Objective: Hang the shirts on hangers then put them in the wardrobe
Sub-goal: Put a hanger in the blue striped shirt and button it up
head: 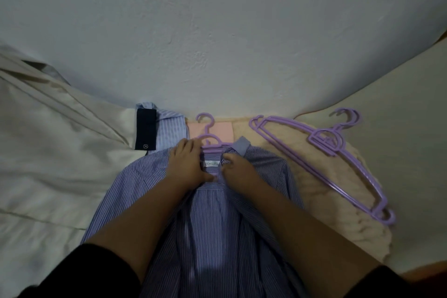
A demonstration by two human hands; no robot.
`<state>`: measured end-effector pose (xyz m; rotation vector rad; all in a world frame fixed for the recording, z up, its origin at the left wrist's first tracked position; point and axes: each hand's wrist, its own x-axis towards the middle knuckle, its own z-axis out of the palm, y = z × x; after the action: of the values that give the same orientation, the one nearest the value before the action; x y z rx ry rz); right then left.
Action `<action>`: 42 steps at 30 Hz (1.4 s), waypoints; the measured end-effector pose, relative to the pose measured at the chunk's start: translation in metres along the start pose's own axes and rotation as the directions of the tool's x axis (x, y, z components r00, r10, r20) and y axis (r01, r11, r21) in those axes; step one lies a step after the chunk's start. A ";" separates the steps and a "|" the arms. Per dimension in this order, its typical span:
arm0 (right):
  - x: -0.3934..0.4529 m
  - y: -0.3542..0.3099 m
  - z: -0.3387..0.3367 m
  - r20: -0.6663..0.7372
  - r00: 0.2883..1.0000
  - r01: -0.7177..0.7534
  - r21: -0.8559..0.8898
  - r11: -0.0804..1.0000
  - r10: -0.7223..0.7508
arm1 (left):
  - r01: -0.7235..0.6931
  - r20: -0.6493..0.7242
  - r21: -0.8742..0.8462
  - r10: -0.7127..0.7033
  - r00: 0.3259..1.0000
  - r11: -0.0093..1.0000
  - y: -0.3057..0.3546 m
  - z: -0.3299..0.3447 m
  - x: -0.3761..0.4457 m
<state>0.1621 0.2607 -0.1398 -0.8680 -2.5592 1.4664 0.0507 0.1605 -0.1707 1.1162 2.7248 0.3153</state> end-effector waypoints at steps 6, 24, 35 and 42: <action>-0.022 0.021 -0.011 0.074 0.996 -0.034 -0.133 0.991 0.044 | -0.057 -0.048 -0.155 0.050 0.998 0.986 -0.006 0.005 -0.041; -0.096 0.013 0.032 0.122 0.984 -0.116 -0.123 0.986 0.131 | 0.289 -0.022 -0.343 -0.315 0.949 0.894 0.028 0.013 -0.116; -0.066 0.015 0.023 -0.232 0.973 -0.005 -0.036 0.999 -0.004 | 0.075 -0.235 -0.579 -0.254 0.938 0.812 0.023 0.020 -0.101; -0.030 0.012 0.026 -0.130 0.984 -0.109 0.105 0.988 0.123 | 0.001 -0.228 -0.447 -0.115 0.967 0.895 0.024 0.024 -0.073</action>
<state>0.1837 0.2306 -0.1571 -1.0796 -2.3554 1.4917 0.1235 0.1285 -0.1817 0.9110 2.6717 1.0743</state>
